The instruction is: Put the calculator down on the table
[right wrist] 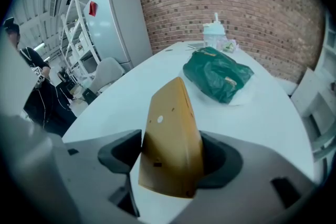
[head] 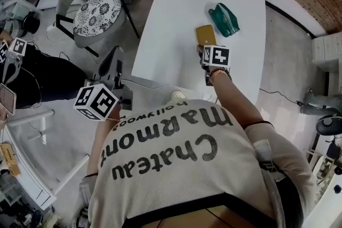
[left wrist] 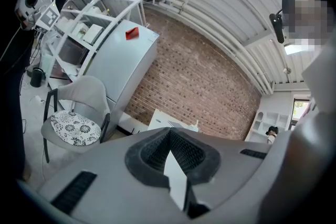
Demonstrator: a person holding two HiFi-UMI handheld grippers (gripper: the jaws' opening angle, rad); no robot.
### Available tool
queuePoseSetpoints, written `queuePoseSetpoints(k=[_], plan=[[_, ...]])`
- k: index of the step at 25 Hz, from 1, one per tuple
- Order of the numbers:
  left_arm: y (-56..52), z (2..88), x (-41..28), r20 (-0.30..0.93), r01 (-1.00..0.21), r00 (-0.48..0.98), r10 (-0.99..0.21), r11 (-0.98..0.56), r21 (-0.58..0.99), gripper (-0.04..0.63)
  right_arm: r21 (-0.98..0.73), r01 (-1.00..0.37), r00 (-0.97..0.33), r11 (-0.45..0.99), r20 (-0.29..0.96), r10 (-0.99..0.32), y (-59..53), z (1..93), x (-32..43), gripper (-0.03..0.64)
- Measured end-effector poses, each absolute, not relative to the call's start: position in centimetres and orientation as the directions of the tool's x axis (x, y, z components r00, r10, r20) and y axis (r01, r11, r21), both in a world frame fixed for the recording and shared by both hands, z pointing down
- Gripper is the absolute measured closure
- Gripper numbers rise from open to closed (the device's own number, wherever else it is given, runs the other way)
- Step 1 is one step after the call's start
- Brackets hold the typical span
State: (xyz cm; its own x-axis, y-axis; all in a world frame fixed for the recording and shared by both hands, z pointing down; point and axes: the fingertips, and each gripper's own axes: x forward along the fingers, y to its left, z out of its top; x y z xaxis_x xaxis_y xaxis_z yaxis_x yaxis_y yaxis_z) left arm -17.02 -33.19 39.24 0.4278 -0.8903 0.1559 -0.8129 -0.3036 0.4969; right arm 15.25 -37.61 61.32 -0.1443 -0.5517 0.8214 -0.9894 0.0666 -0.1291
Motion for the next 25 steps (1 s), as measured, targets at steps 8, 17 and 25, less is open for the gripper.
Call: queuePoseSetpoints(k=[8,17,25], plan=[[-31.9,40.1,-18.1,0.163,-0.804,0.429,-0.888,-0.293,0.518,0.594,-0.094,-0.994,-0.112,0.061,0.818,-0.564,-37.6,61.4,15.1,0.275],[-30.9,39.7,-19.4,0.155,-0.803,0.425,-0.892,-0.293,0.518,0.594,-0.037,-0.999,-0.049,0.031,0.824,-0.564,-37.1,61.3,14.9,0.259],[-30.9,39.6,-19.9,0.151,-0.803,0.423,-0.894,-0.292,0.52,0.594,-0.04,-0.998,-0.01,-0.041,0.828,-0.56,-36.9,61.7,15.5,0.251]])
